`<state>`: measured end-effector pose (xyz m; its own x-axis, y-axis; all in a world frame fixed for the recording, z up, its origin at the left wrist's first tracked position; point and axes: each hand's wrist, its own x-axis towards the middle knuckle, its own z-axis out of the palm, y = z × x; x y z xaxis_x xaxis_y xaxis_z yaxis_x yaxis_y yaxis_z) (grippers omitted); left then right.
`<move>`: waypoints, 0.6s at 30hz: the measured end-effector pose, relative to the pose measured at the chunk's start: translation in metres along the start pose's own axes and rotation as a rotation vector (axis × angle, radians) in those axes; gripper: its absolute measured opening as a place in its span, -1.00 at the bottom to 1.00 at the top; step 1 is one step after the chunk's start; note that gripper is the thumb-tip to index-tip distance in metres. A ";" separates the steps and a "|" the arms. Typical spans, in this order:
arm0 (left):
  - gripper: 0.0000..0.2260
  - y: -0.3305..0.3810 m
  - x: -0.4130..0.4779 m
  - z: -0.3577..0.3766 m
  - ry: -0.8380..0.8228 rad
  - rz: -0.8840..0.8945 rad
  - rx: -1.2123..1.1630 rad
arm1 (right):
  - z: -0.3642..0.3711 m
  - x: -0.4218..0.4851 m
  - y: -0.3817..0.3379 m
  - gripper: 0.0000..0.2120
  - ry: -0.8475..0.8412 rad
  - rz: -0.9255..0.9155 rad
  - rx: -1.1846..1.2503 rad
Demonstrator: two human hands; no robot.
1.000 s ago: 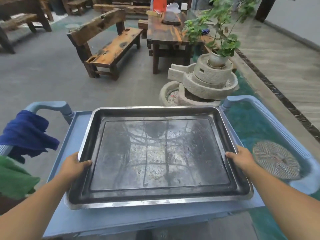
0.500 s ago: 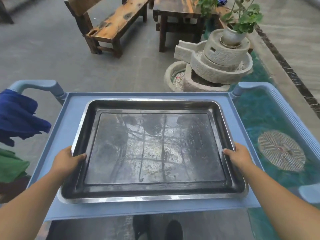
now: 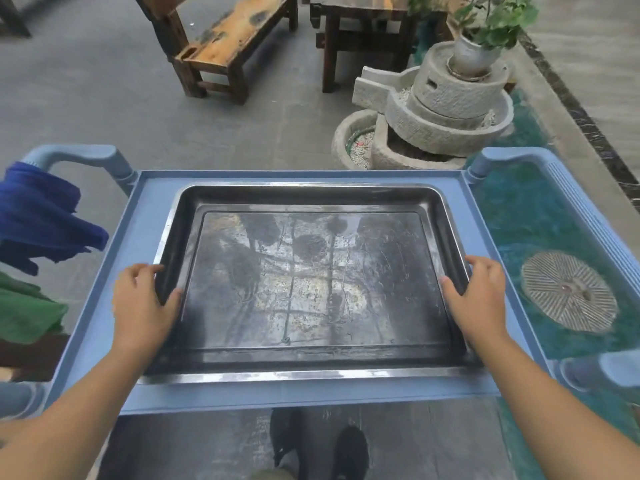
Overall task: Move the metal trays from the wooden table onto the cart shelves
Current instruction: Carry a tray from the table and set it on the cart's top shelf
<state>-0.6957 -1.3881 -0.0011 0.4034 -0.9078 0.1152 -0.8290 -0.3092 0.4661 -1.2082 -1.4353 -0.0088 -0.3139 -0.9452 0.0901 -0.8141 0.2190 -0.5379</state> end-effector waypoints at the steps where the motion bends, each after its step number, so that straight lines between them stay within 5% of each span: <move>1: -0.57 0.005 -0.009 0.000 -0.033 0.039 -0.021 | -0.001 -0.008 -0.005 -0.47 -0.028 -0.051 -0.007; 6: -0.35 0.029 -0.049 0.004 -0.323 0.300 -0.056 | -0.004 -0.059 -0.034 -0.22 -0.311 -0.212 -0.053; 9: -0.17 0.036 -0.066 0.010 -0.524 0.300 -0.064 | 0.007 -0.085 -0.042 -0.04 -0.525 -0.282 -0.222; 12: -0.09 0.036 -0.080 0.023 -0.712 0.397 0.203 | 0.020 -0.101 -0.040 0.02 -0.670 -0.321 -0.319; 18: -0.05 0.034 -0.082 0.027 -0.731 0.495 0.401 | 0.025 -0.099 -0.032 0.09 -0.758 -0.438 -0.438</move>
<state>-0.7677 -1.3320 -0.0182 -0.2551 -0.8712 -0.4193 -0.9653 0.2048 0.1618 -1.1386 -1.3550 -0.0214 0.3321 -0.8358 -0.4373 -0.9412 -0.2627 -0.2126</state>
